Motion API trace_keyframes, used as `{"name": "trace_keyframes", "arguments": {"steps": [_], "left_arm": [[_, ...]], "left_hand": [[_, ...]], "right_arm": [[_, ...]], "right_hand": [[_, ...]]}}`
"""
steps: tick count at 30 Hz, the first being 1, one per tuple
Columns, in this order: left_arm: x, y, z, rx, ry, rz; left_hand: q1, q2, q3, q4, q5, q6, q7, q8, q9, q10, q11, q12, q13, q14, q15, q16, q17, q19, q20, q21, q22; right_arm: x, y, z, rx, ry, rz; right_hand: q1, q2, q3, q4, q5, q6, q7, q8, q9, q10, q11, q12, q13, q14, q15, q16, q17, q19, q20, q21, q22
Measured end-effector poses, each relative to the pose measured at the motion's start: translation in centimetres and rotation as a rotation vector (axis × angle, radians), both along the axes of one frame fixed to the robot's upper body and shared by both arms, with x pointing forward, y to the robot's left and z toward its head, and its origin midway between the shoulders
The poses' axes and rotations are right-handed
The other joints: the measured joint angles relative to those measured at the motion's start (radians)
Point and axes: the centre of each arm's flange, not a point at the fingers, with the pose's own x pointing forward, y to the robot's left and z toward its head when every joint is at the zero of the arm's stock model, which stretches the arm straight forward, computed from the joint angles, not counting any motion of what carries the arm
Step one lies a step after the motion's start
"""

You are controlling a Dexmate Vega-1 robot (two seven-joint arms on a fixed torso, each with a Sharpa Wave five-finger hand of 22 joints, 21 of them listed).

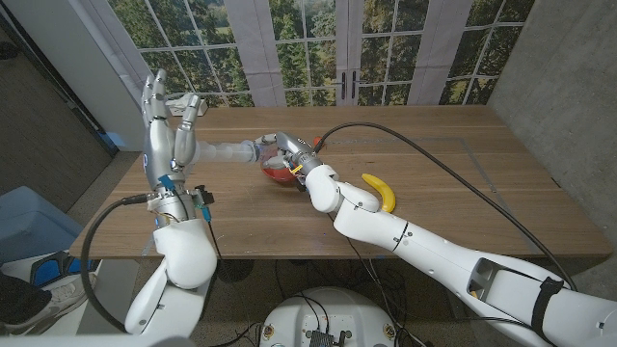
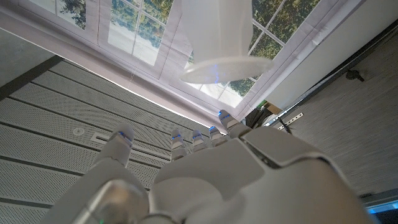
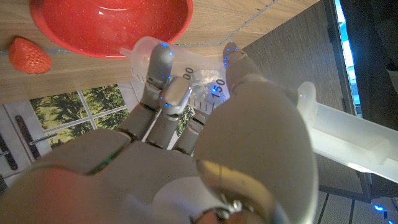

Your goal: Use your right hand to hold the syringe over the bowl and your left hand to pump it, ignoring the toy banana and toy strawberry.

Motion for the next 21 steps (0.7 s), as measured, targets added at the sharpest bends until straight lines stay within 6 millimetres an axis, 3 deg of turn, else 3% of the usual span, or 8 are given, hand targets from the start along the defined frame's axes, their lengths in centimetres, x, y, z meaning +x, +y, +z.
{"name": "trace_keyframes", "arguments": {"steps": [21], "left_arm": [[0.5, -0.3, 1.0, 0.009, 0.077, 0.107]], "left_hand": [[0.004, 0.004, -0.004, -0.005, 0.0, -0.002, -0.002, 0.0, 0.0, -0.012, -0.001, 0.0, 0.0, -0.009, 0.005, 0.0, 0.0, -0.004, -0.004, -0.008, 0.0]], "right_arm": [[-0.5, -0.4, 0.1, -0.003, -0.021, 0.019]], "right_hand": [[0.015, 0.001, -0.004, 0.001, 0.0, 0.013, 0.002, -0.007, 0.0, 0.0, 0.0, -0.008, 0.007, 0.0, 0.0, 0.0, 0.0, -0.002, -0.002, 0.0, -0.001]]}}
